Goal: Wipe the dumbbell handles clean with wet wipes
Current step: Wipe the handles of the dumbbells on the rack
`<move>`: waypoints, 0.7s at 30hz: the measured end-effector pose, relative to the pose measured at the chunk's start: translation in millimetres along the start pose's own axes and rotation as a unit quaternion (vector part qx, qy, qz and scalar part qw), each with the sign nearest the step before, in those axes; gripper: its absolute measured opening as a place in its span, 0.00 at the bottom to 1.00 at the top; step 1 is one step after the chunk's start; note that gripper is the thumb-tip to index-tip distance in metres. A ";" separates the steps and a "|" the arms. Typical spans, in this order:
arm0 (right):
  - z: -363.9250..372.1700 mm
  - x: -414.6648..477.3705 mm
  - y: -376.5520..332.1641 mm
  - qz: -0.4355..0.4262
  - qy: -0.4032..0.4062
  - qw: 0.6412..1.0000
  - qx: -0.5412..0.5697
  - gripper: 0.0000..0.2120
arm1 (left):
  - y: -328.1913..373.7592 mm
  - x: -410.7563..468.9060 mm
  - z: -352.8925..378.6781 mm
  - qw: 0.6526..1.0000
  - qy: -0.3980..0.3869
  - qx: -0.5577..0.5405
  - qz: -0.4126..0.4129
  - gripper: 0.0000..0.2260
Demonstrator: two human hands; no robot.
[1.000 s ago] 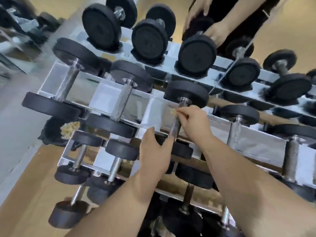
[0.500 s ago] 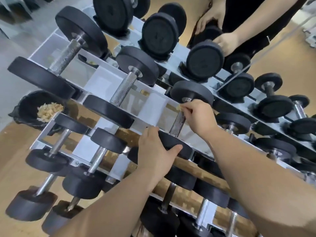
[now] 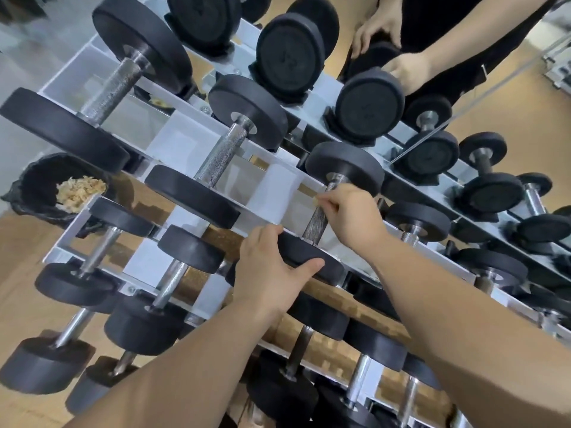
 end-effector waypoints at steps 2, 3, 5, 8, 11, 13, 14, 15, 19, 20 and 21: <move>7.4 -19.7 -5.9 -0.072 -0.094 0.992 0.042 0.04 | -0.1 0.2 0.4 1.000 0.000 -0.003 0.002 0.35; 9.4 -25.0 -8.1 -0.101 -0.137 0.984 0.052 0.04 | 0.1 0.1 0.7 1.000 0.001 -0.004 0.002 0.34; 8.8 -19.6 -12.1 -0.142 -0.176 0.974 0.026 0.05 | 1.2 -0.5 0.4 1.000 0.002 -0.001 0.004 0.35; 4.5 10.3 -5.4 -0.101 -0.106 0.987 -0.073 0.08 | 1.8 -0.8 0.1 1.000 -0.001 -0.003 -0.001 0.36; -7.7 26.9 4.0 -0.006 -0.020 0.993 -0.114 0.09 | 1.5 -1.2 0.2 1.000 -0.003 -0.001 0.000 0.36; -3.6 16.6 2.0 0.011 -0.019 0.995 -0.094 0.09 | 1.0 -0.9 0.0 1.000 -0.002 0.001 0.001 0.35; 0.0 8.3 -1.4 -0.004 -0.035 0.997 -0.073 0.08 | 0.7 -0.4 -0.4 1.000 -0.002 0.001 0.001 0.35; 4.6 -1.3 -5.7 -0.036 -0.064 0.996 -0.046 0.07 | 0.0 0.2 -0.6 1.000 -0.003 -0.001 -0.001 0.35; 12.1 -18.2 -16.5 -0.133 -0.168 0.977 -0.013 0.07 | -0.9 2.0 -1.7 1.000 -0.008 -0.004 -0.006 0.36; 12.0 -11.1 -14.2 -0.120 -0.161 0.979 -0.034 0.06 | -0.4 2.2 -2.0 1.000 -0.008 -0.004 -0.007 0.36; 11.1 -1.0 -9.5 -0.093 -0.140 0.984 -0.059 0.07 | -0.4 2.4 -2.0 1.000 -0.009 -0.003 -0.008 0.37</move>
Point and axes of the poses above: each hand's wrist, its own x-axis towards the middle knuckle, its own z-axis out of the palm, y = z × x, the point moved 5 cm from there along x, towards the middle knuckle, and after that the axes turned 10 degrees about z, right-handed, at the moved point
